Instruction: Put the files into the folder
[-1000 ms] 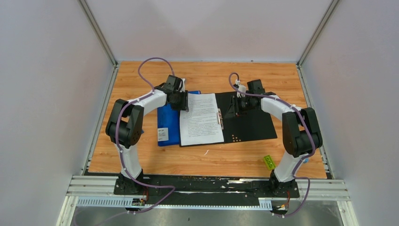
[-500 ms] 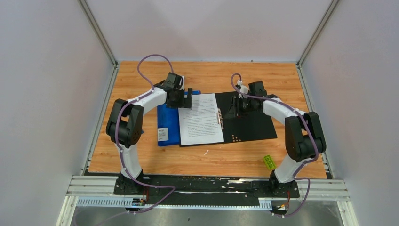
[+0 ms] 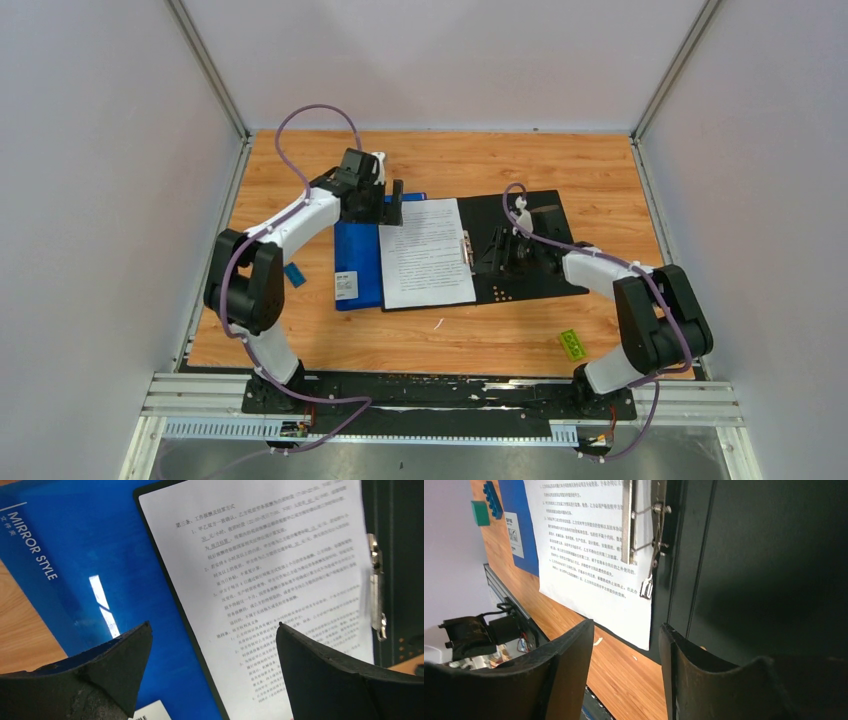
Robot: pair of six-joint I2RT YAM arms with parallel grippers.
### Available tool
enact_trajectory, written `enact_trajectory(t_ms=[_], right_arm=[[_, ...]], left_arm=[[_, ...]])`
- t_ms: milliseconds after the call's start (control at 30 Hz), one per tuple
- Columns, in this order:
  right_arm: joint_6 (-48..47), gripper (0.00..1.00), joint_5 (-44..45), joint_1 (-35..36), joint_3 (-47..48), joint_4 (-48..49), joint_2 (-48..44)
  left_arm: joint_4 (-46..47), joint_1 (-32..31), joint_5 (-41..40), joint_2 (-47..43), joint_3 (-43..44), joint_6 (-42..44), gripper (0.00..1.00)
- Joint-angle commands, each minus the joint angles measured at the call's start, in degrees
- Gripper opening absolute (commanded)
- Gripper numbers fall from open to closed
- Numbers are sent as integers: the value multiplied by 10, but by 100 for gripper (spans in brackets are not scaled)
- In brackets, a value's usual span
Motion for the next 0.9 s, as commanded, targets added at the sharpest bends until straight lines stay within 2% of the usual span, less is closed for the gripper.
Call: enact_trajectory(t_ms=[0, 100, 267, 333, 467, 567, 867], right_arm=[[115, 52, 14, 17, -58, 138, -37], [141, 54, 35, 27, -84, 173, -48], [172, 56, 39, 28, -99, 222, -32], [183, 56, 36, 28, -99, 238, -22], [201, 56, 48, 28, -102, 257, -9], [223, 55, 57, 30, -108, 274, -1], [252, 55, 87, 47, -112, 302, 25]], left_arm=[[55, 25, 32, -77, -35, 17, 100], [104, 62, 124, -101, -71, -1, 99], [138, 67, 204, -116, -99, 12, 79], [140, 61, 217, -111, -107, 19, 71], [136, 33, 192, -100, -117, 36, 59], [142, 14, 177, -88, -125, 35, 56], [158, 9, 176, -56, -136, 28, 56]])
